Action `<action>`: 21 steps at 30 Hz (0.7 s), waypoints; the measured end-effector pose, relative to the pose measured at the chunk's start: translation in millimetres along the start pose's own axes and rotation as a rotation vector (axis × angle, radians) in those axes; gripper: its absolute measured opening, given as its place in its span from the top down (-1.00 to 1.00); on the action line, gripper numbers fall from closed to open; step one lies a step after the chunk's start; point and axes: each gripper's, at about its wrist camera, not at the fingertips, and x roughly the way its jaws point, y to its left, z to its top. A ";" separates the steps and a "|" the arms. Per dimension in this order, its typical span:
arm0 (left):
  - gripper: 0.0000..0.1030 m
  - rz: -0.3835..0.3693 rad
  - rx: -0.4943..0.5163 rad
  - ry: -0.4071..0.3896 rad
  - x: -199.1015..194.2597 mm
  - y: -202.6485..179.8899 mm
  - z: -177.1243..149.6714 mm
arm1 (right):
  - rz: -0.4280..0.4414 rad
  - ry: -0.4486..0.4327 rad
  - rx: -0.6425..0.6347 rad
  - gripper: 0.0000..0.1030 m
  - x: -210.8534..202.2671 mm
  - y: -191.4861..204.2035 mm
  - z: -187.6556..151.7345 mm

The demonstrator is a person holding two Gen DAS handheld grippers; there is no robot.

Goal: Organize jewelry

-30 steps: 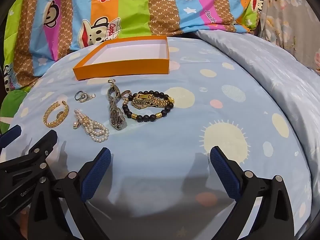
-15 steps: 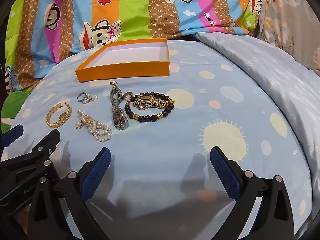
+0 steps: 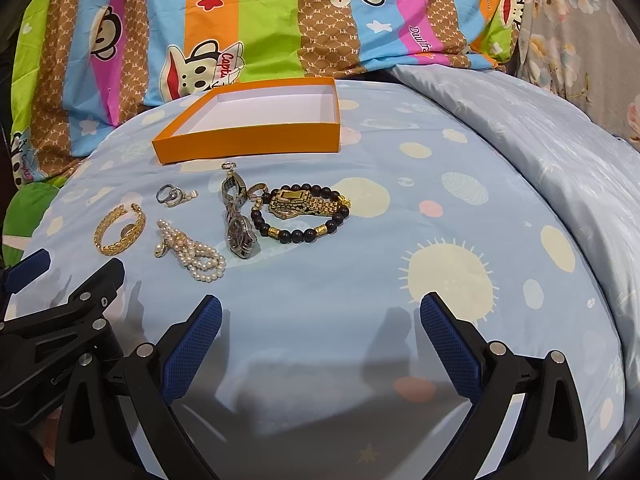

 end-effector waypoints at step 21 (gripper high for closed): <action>-0.75 0.007 0.011 -0.021 -1.0 -4.7 -2.5 | -0.005 -0.003 0.003 -0.90 -1.1 -0.5 -0.1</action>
